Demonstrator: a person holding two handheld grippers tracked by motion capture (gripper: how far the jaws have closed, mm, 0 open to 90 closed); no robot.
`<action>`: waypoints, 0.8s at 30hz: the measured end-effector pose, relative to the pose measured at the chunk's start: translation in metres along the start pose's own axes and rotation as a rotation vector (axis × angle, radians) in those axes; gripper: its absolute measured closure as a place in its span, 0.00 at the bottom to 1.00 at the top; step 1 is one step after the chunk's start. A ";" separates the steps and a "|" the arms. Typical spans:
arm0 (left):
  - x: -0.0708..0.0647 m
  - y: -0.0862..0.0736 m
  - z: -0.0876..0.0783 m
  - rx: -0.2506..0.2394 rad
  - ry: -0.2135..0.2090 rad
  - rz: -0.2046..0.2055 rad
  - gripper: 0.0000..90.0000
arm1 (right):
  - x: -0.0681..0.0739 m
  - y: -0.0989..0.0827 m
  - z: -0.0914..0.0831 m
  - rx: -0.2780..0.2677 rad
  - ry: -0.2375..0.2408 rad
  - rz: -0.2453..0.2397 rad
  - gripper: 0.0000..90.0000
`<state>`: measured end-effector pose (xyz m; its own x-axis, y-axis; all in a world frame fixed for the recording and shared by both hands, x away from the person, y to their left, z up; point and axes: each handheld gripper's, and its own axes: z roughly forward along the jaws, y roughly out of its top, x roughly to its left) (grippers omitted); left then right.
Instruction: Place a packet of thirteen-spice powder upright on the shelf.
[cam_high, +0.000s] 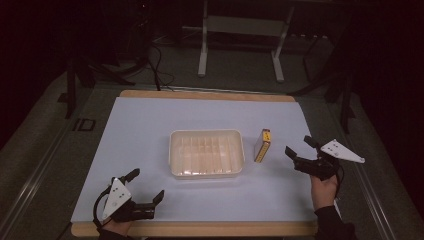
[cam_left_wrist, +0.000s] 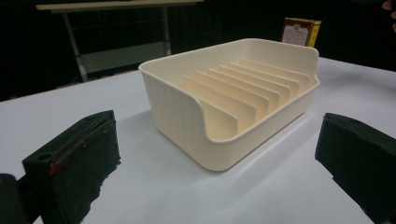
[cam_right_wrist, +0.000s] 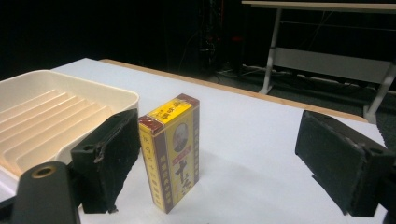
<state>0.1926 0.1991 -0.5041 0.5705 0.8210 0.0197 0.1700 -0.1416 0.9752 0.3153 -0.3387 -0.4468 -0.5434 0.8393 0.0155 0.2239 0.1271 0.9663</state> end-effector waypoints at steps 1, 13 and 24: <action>0.000 0.000 0.000 0.000 0.000 0.000 0.00 | 0.000 0.000 0.000 -0.007 0.007 0.008 0.15; 0.001 -0.003 0.002 0.054 -0.001 0.000 0.00 | -0.004 0.013 0.006 0.066 0.033 -0.014 0.15; 0.002 -0.004 0.001 0.045 -0.017 -0.021 0.00 | -0.008 0.021 0.011 0.208 0.000 -0.063 0.16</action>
<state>0.1933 0.2007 -0.5077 0.5797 0.8148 -0.0047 0.2179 -0.1494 0.9645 0.3336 -0.3369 -0.4292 -0.5616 0.8263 -0.0431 0.3517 0.2855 0.8915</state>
